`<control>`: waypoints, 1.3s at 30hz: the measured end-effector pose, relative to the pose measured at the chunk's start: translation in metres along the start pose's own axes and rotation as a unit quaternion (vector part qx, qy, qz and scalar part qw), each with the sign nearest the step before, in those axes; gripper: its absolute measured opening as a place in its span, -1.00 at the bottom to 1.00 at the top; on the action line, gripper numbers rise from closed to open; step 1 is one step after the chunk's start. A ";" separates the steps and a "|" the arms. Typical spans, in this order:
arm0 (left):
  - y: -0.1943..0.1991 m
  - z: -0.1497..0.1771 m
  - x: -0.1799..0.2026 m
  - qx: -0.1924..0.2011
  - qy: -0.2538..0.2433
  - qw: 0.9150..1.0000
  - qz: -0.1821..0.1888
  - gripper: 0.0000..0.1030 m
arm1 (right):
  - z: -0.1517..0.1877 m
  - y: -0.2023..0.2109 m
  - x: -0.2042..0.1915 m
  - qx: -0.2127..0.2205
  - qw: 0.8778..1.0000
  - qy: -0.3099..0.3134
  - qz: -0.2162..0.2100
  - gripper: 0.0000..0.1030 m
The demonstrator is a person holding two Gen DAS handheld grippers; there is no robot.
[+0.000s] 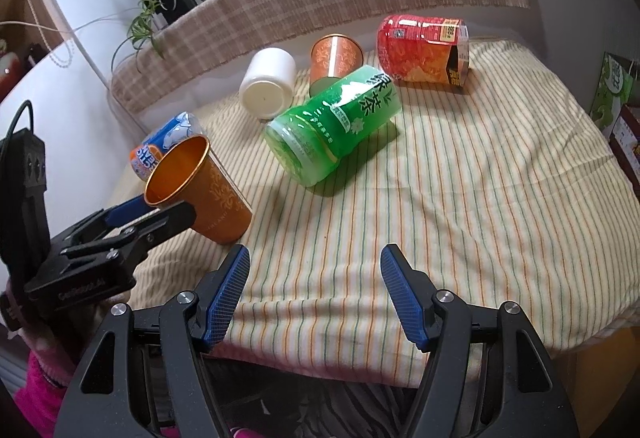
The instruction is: Flip cup upright
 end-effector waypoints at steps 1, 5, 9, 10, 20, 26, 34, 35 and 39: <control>0.004 0.002 -0.001 0.003 -0.001 1.000 -0.002 0.65 | -0.001 0.001 -0.001 0.003 1.000 0.002 0.002 0.31; 0.023 0.006 -0.009 0.022 -0.003 1.000 -0.020 0.66 | -0.005 0.007 -0.004 0.021 0.999 0.017 0.017 0.31; 0.049 0.002 -0.020 0.063 0.003 0.997 -0.048 0.66 | -0.013 0.016 -0.010 0.046 0.998 0.032 0.032 0.32; 0.058 0.000 -0.022 0.078 0.004 0.995 -0.057 0.66 | -0.015 0.018 -0.011 0.053 0.997 0.035 0.035 0.32; 0.120 -0.015 -0.040 0.185 0.017 0.975 -0.124 0.94 | -0.037 0.047 -0.034 0.145 0.982 0.087 0.084 0.58; 0.135 -0.015 -0.040 0.210 0.009 0.966 -0.149 0.97 | -0.046 0.063 -0.047 0.195 0.970 0.102 0.107 0.58; 0.143 -0.016 -0.038 0.223 0.007 0.961 -0.162 0.98 | -0.050 0.076 -0.046 0.227 0.963 0.091 0.116 0.65; 0.143 -0.017 -0.037 0.224 0.007 0.961 -0.163 0.98 | -0.051 0.076 -0.046 0.228 0.963 0.089 0.117 0.65; 0.145 -0.018 -0.038 0.226 0.007 0.960 -0.165 0.98 | -0.050 0.076 -0.045 0.227 0.963 0.087 0.117 0.65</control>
Point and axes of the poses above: each gripper's, at about its wrist camera, not at the fingertips, and y roughly against the way its jaws point, x to its right, z to its underside, the point moved 7 cm from there along -y, roughly the way its jaws point, and after that the axes turned 1 degree about -x, right-handed, at the moved point
